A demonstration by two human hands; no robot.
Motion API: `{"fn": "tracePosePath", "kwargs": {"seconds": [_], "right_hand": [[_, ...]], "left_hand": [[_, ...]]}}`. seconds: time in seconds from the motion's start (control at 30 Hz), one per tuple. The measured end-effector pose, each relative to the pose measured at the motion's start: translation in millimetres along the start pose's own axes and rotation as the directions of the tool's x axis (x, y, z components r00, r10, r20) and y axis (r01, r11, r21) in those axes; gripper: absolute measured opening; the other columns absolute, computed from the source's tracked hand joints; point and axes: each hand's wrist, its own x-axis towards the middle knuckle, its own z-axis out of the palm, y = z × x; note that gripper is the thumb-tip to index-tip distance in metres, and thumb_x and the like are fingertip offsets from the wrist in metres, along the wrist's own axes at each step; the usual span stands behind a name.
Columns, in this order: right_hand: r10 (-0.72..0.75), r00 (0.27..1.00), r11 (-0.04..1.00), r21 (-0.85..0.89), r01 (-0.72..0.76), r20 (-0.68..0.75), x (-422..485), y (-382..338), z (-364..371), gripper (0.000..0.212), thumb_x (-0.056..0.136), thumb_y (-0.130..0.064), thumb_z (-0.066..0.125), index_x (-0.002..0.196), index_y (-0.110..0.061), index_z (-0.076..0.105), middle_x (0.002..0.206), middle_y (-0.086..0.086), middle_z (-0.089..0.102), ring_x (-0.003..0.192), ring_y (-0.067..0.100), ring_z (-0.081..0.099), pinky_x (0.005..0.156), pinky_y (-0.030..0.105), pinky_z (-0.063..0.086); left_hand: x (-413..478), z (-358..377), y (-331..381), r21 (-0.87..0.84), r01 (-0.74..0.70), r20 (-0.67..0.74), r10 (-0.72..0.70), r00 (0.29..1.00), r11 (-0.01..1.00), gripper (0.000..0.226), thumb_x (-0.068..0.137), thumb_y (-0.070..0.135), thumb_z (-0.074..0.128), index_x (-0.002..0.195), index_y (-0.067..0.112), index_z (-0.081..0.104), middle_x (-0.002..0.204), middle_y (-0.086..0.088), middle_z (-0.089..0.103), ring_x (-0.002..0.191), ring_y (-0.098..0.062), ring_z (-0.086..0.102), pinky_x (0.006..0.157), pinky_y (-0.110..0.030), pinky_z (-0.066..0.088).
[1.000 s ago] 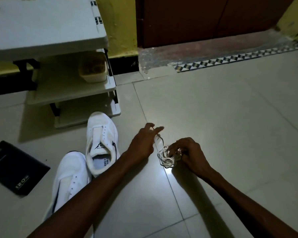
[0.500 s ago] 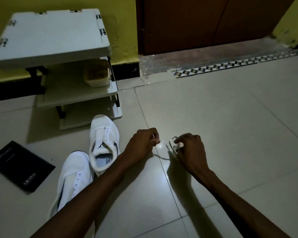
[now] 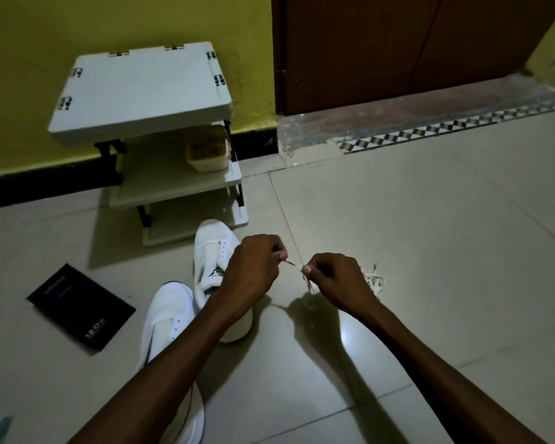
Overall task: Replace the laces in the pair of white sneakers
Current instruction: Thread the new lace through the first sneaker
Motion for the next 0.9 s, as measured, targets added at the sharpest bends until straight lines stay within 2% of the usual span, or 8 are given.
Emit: {"fn": "tracePosePath", "kwargs": {"seconds": [0.1, 0.2, 0.27, 0.33, 0.4, 0.5, 0.77, 0.9], "right_hand": [[0.046, 0.999, 0.996, -0.081, -0.043, 0.027, 0.6, 7.1, -5.9, 0.024, 0.092, -0.028, 0.061, 0.068, -0.024, 0.062, 0.063, -0.010, 0.057, 0.061, 0.002, 0.050, 0.055, 0.020, 0.033], [0.063, 0.994, 0.995, -0.084, -0.055, 0.088, -1.0, 5.9, -10.3, 0.021, 0.092, -0.028, 0.062, 0.072, -0.024, 0.062, 0.071, -0.008, 0.060, 0.067, 0.006, 0.053, 0.058, 0.019, 0.036], [0.036, 0.995, 0.999, -0.034, -0.033, 0.093, -1.6, 1.0, -10.6, 0.014, 0.090, -0.031, 0.065, 0.077, -0.025, 0.065, 0.075, -0.012, 0.064, 0.071, 0.002, 0.055, 0.061, 0.020, 0.038], [-0.006, 0.995, 0.998, 0.063, 0.000, 0.098, -3.3, -10.0, -9.1, 0.010, 0.086, -0.039, 0.069, 0.088, -0.029, 0.068, 0.083, -0.015, 0.068, 0.079, -0.002, 0.060, 0.064, 0.010, 0.040], [-0.045, 0.993, 0.989, 0.146, 0.029, 0.113, -4.8, -23.9, -4.3, 0.019, 0.083, -0.043, 0.071, 0.096, -0.030, 0.069, 0.089, -0.016, 0.070, 0.085, -0.006, 0.061, 0.066, 0.001, 0.039], [-0.111, 0.990, 0.986, 0.137, 0.098, 0.087, -4.6, -40.1, 2.3, 0.016, 0.082, -0.042, 0.072, 0.090, -0.028, 0.070, 0.085, -0.016, 0.071, 0.085, -0.007, 0.061, 0.068, -0.001, 0.036], [-0.152, 0.985, 0.980, 0.142, 0.139, 0.083, -3.9, -62.9, 7.3, 0.009, 0.086, -0.028, 0.071, 0.079, -0.028, 0.066, 0.070, -0.018, 0.065, 0.075, -0.006, 0.060, 0.074, 0.016, 0.044], [-0.112, 0.980, 0.966, 0.249, 0.069, 0.162, -8.8, -77.8, 5.2, 0.008, 0.087, -0.027, 0.070, 0.081, -0.023, 0.068, 0.071, -0.013, 0.069, 0.065, -0.005, 0.060, 0.070, 0.023, 0.048]], "left_hand": [[-3.7, -9.9, -11.9, -0.092, 0.089, -0.011, -0.090, 0.996, 0.992, 0.014, 0.090, 0.018, 0.064, 0.078, 0.021, 0.070, 0.069, 0.008, 0.065, 0.068, -0.008, 0.059, 0.061, -0.022, 0.040], [-9.9, -15.3, -13.9, -0.227, 0.148, 0.035, -0.144, 0.989, 0.962, 0.018, 0.092, 0.013, 0.062, 0.078, 0.020, 0.070, 0.069, 0.007, 0.067, 0.067, -0.006, 0.062, 0.063, -0.019, 0.047], [-15.6, -16.9, -10.1, -0.368, 0.179, 0.092, -0.155, 0.984, 0.912, 0.022, 0.094, 0.004, 0.056, 0.081, 0.015, 0.070, 0.069, 0.000, 0.068, 0.062, -0.009, 0.062, 0.060, -0.019, 0.052], [-21.3, -18.4, -7.3, -0.446, 0.192, 0.118, -0.156, 0.981, 0.874, 0.023, 0.096, -0.001, 0.051, 0.085, 0.010, 0.068, 0.070, -0.006, 0.070, 0.061, -0.014, 0.064, 0.060, -0.021, 0.054], [-26.2, -22.3, -6.8, -0.447, 0.170, 0.114, -0.133, 0.985, 0.878, 0.021, 0.096, -0.002, 0.047, 0.091, 0.010, 0.065, 0.069, -0.004, 0.071, 0.064, -0.017, 0.068, 0.065, -0.026, 0.057], [-33.6, -31.5, -3.7, -0.464, 0.146, 0.111, -0.106, 0.988, 0.874, 0.016, 0.096, -0.003, 0.047, 0.099, 0.007, 0.058, 0.063, 0.003, 0.070, 0.060, -0.012, 0.068, 0.062, -0.021, 0.056], [-47.7, -57.3, -8.7, -0.439, 0.136, -0.019, -0.160, 0.987, 0.888, 0.007, 0.090, 0.004, 0.063, 0.088, 0.008, 0.069, 0.071, -0.005, 0.072, 0.059, -0.006, 0.066, 0.055, -0.012, 0.049], [-54.3, -63.0, -11.6, -0.450, 0.125, -0.005, -0.143, 0.990, 0.884, 0.011, 0.091, 0.004, 0.063, 0.088, 0.009, 0.073, 0.069, -0.005, 0.071, 0.058, -0.007, 0.065, 0.063, -0.022, 0.056]]}}
